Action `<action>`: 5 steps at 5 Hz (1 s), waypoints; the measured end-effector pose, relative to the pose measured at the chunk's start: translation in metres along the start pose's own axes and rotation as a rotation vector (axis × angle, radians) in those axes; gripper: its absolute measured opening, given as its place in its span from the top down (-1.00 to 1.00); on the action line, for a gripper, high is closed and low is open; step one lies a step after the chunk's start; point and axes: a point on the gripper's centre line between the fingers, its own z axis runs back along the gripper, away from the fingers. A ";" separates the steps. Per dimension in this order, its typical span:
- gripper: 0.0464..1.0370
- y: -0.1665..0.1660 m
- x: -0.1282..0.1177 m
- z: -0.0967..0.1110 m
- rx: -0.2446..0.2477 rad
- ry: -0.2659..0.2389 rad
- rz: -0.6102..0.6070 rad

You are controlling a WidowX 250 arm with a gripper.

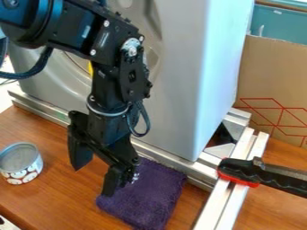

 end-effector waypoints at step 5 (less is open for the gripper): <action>-0.93 0.095 -0.047 -0.057 0.150 0.108 0.073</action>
